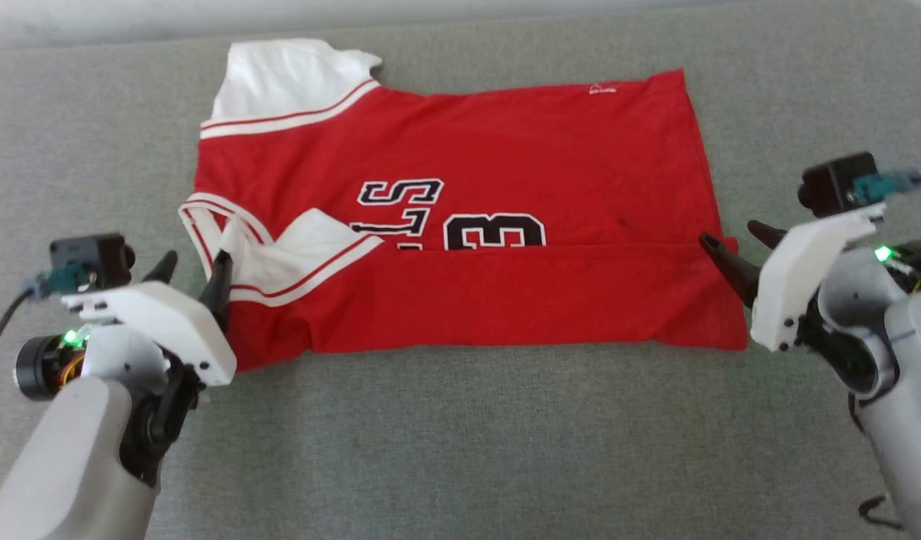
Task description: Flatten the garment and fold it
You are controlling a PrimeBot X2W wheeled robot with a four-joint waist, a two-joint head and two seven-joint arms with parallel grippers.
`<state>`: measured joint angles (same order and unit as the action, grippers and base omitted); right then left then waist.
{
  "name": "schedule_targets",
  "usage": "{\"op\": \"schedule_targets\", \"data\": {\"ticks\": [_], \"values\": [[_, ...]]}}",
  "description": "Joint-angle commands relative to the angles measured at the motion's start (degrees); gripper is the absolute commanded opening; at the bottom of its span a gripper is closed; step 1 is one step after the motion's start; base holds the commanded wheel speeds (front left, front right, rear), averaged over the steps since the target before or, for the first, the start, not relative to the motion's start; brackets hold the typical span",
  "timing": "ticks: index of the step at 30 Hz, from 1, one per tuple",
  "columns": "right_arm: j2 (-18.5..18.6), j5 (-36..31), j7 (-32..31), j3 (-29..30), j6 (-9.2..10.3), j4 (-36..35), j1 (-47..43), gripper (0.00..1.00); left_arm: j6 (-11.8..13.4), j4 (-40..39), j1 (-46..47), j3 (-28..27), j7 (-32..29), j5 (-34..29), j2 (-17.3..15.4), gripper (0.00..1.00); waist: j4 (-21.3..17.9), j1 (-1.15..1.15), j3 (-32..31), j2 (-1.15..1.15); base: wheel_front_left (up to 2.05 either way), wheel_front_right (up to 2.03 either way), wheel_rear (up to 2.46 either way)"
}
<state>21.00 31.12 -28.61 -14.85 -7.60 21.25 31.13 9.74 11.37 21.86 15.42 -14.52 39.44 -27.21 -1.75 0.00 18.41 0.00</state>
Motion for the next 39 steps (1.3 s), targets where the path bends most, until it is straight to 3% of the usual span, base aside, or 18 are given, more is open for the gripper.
{"op": "schedule_targets", "data": {"ticks": [1, 6, 13, 21, 27, 35, 36, 37, 38, 39], "values": [[-0.9, -1.0, 2.9, 1.5, 0.11, -1.0, -2.3, 1.0, 1.0, -0.8, -1.8, -0.6, 3.1, -1.6, 0.0, 1.0, 0.7, 0.0, -2.5, 0.0, 0.0, 0.0, 0.0], [-4.3, -4.7, 13.4, 6.8, 0.11, -5.6, -9.2, 1.0, 4.1, -5.2, -7.2, -2.3, 13.3, -4.6, 1.2, 1.0, 0.9, 0.0, -5.8, 0.0, 0.0, 0.0, 0.0], [-11.2, -11.7, 26.9, 12.2, 0.11, -13.9, -19.3, 1.0, 8.1, -11.2, -16.6, -1.2, 17.5, -6.2, 3.9, 1.0, 0.4, 0.0, -8.3, 0.0, 0.0, 0.0, 0.0], [-16.7, -17.0, 36.3, 13.5, 0.11, -18.7, -26.4, 1.0, 12.4, -9.6, -19.7, -1.5, 13.4, -3.8, 6.3, 1.0, -1.1, 0.0, -8.5, 0.0, 0.0, 0.0, 0.0], [-17.6, -17.7, 37.1, 12.0, 0.11, -18.6, -26.9, 1.0, 15.4, -5.3, -17.5, -2.0, 6.1, -1.6, 6.4, 1.0, -3.1, 0.0, -8.2, 0.0, 0.0, 0.0, 0.0], [-17.9, -17.6, 36.9, 10.7, 0.11, -18.3, -26.2, 1.0, 16.5, -3.3, -16.9, -1.3, -3.8, 2.6, 6.4, 1.0, -5.5, 0.0, -7.7, 0.0, 0.0, 0.0, 0.0], [-17.9, -17.5, 36.9, 10.7, 0.11, -18.3, -26.2, 1.0, 16.4, -3.3, -17.2, -1.0, -5.3, 3.2, 6.3, 0.97, -5.7, 0.0, -7.7, 0.0, 0.0, 0.0, 0.0], [-17.9, -17.4, 36.8, 10.6, 0.11, -18.1, -26.3, 1.0, 16.1, -3.6, -17.4, -0.6, -6.3, 3.5, 6.1, 0.4, -5.8, 0.0, -7.7, 0.0, 0.0, 0.0, 0.0], [-17.9, -17.4, 36.7, 10.6, 0.11, -18.0, -26.4, 1.0, 15.9, -4.1, -17.6, -0.3, -6.6, 3.5, 5.9, 0.0, -5.9, 0.0, -7.6, 0.0, 0.0, 0.0, 0.0], [-18.0, -17.3, 36.6, 10.5, 0.11, -17.9, -26.4, 1.0, 15.6, -4.6, -17.7, -0.3, -6.6, 3.5, 5.7, 0.0, -5.9, 0.0, -7.6, 0.0, 0.0, 0.0, 0.0]]}}
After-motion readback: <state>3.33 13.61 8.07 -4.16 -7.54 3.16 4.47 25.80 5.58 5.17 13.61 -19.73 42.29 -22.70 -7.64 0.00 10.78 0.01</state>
